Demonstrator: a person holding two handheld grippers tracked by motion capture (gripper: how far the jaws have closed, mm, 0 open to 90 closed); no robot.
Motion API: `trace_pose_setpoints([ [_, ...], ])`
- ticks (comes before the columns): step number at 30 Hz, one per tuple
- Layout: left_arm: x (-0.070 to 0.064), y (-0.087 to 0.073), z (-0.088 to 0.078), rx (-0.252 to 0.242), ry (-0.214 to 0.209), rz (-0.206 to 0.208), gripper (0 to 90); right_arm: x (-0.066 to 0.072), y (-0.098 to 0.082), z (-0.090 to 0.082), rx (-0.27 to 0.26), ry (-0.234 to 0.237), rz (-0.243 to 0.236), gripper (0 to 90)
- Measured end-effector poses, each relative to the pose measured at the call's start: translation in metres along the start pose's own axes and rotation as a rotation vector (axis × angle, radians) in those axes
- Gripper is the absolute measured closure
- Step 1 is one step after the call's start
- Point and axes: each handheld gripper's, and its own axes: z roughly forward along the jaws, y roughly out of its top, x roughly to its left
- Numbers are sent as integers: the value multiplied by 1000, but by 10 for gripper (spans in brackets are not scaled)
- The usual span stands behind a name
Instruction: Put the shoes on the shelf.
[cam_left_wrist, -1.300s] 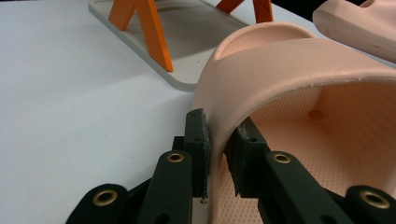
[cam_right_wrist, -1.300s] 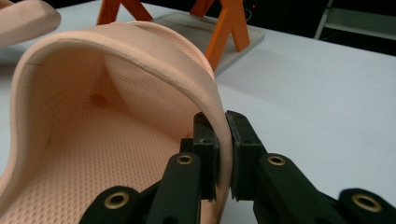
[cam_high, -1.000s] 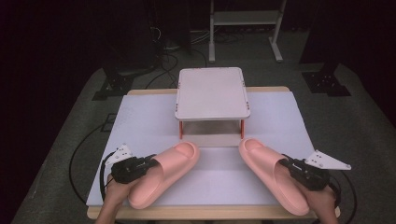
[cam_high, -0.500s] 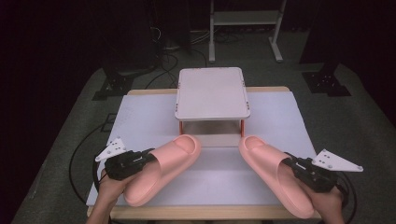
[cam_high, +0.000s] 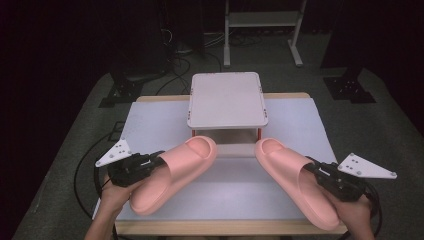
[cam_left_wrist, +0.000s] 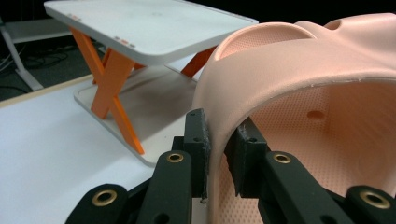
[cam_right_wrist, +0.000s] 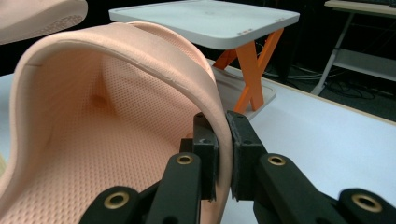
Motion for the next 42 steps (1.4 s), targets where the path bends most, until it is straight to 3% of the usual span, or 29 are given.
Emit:
trace_pose_setpoints([
  [10,5,17,8,-2,8,5,784,0,21,5,-30,17,-7,827],
  [18,12,33,14,-8,29,-1,784,-1,40,14,-18,22,-22,827],
  [31,24,55,34,12,53,-1,783,-6,67,37,-17,17,-18,825],
  [35,28,63,37,3,44,-8,784,-8,74,45,-17,17,-14,825],
  [42,36,79,41,14,66,-1,783,-13,87,58,-8,6,-14,825],
])
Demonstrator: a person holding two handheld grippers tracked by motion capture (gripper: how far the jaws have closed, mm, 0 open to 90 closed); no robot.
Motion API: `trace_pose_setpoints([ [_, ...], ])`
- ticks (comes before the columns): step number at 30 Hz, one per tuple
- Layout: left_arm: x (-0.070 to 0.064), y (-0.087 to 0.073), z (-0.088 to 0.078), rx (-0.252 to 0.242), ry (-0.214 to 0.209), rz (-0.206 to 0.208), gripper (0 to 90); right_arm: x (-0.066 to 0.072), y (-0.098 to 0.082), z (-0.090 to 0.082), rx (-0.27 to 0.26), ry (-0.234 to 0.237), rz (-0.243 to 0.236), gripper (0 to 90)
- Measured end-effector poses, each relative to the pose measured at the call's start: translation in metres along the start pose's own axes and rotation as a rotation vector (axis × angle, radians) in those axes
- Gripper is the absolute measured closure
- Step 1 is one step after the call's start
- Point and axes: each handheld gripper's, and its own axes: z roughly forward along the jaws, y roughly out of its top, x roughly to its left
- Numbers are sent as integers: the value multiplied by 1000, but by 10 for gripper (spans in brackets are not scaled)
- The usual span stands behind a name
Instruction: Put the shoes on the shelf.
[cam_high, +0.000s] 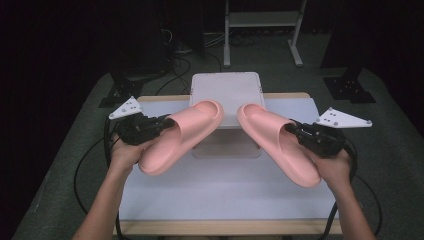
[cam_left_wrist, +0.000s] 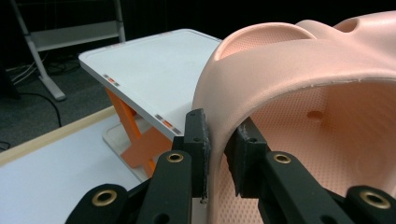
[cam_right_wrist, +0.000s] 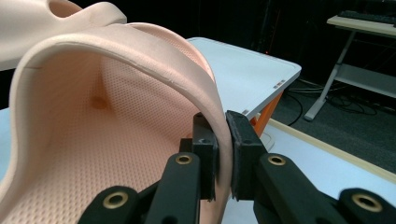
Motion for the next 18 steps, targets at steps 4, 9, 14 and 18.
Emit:
trace_pose_setpoints([
  [4,3,8,6,11,15,3,783,-3,7,8,3,-12,5,825],
  [9,7,16,16,24,23,-2,783,-8,14,20,10,-19,17,823],
  [14,6,22,24,39,29,7,783,-11,18,29,17,-28,14,824],
  [18,9,24,29,48,39,-4,784,-12,20,34,20,-38,15,823],
])
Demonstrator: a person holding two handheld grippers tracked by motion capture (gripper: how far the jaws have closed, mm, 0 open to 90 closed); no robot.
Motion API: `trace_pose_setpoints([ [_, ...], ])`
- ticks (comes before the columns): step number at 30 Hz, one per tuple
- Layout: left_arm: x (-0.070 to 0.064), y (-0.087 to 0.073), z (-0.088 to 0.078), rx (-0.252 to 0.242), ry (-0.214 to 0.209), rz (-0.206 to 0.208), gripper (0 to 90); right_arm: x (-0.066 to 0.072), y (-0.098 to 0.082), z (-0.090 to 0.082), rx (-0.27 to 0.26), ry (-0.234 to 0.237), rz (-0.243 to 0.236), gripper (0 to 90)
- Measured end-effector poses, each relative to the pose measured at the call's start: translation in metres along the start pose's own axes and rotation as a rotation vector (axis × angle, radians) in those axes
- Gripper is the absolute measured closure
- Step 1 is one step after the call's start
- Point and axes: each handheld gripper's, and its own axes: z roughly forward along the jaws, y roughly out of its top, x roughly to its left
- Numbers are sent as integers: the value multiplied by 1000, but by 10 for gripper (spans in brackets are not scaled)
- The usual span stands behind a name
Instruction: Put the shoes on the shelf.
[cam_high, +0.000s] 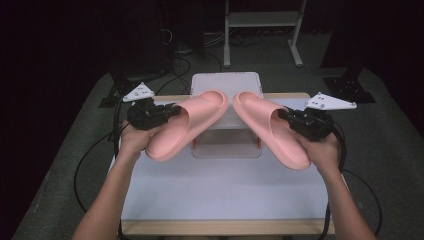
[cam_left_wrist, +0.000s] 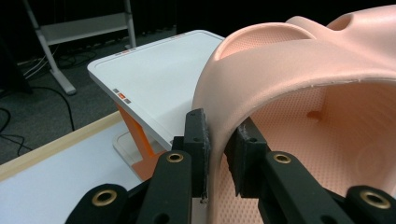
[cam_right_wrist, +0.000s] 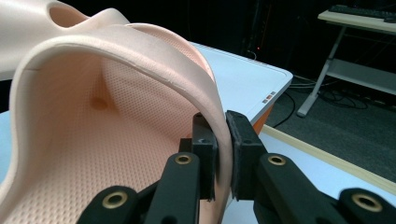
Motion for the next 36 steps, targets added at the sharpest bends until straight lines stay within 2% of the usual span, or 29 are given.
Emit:
trace_pose_setpoints([
  [9,8,5,10,13,21,-22,783,-3,5,9,15,-27,1,823],
  [16,8,14,16,23,32,-10,783,-3,10,20,27,-33,-10,823],
  [29,12,26,30,45,68,-28,783,-9,17,30,31,-65,7,819],
  [32,12,27,33,54,79,-28,779,-7,18,32,36,-83,-12,813],
  [36,15,28,38,67,87,-39,778,-9,18,36,39,-89,-3,813],
])
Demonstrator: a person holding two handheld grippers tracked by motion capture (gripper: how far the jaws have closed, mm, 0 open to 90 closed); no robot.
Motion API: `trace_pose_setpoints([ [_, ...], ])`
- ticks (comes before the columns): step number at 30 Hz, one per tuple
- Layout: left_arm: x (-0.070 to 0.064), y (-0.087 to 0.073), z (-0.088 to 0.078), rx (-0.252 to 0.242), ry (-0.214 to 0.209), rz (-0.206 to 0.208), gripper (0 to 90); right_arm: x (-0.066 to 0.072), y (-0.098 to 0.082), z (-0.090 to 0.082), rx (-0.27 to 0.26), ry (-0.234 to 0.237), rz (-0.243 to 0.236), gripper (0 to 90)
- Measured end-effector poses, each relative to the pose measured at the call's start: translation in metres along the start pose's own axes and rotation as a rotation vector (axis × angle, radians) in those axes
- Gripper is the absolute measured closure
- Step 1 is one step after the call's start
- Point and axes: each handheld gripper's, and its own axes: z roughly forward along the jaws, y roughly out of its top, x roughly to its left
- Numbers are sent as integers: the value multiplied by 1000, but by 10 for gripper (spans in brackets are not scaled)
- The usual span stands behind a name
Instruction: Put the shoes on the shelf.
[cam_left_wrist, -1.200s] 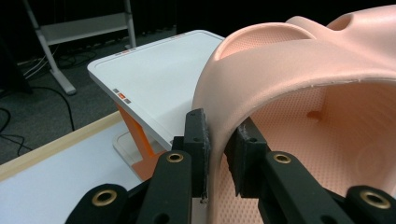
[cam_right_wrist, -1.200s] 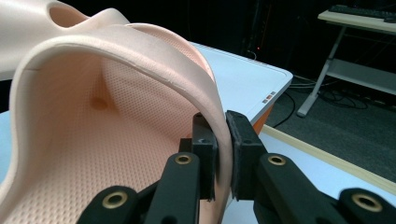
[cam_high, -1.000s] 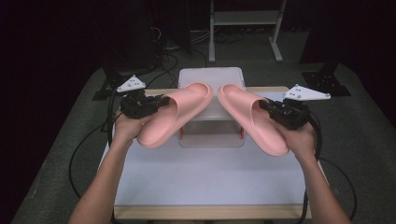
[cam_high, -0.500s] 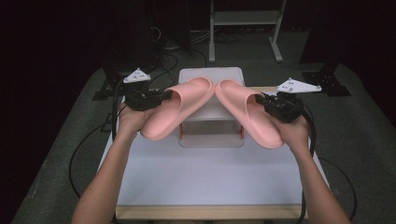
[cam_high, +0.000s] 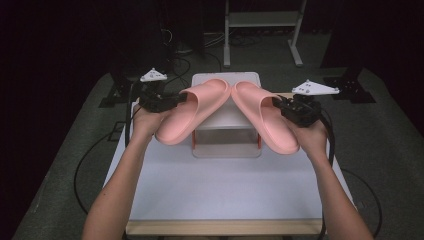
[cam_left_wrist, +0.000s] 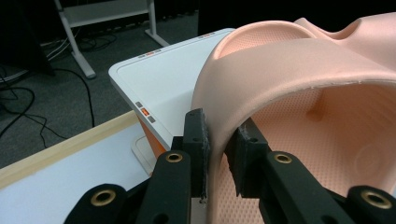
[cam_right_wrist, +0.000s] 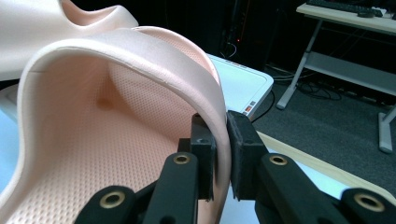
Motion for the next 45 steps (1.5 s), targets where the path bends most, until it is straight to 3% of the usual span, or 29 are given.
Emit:
trace_pose_setpoints([
  [24,4,5,14,3,40,-42,764,1,11,21,19,-5,37,789],
  [45,-1,10,24,12,61,-43,751,2,15,35,28,-24,67,771],
])
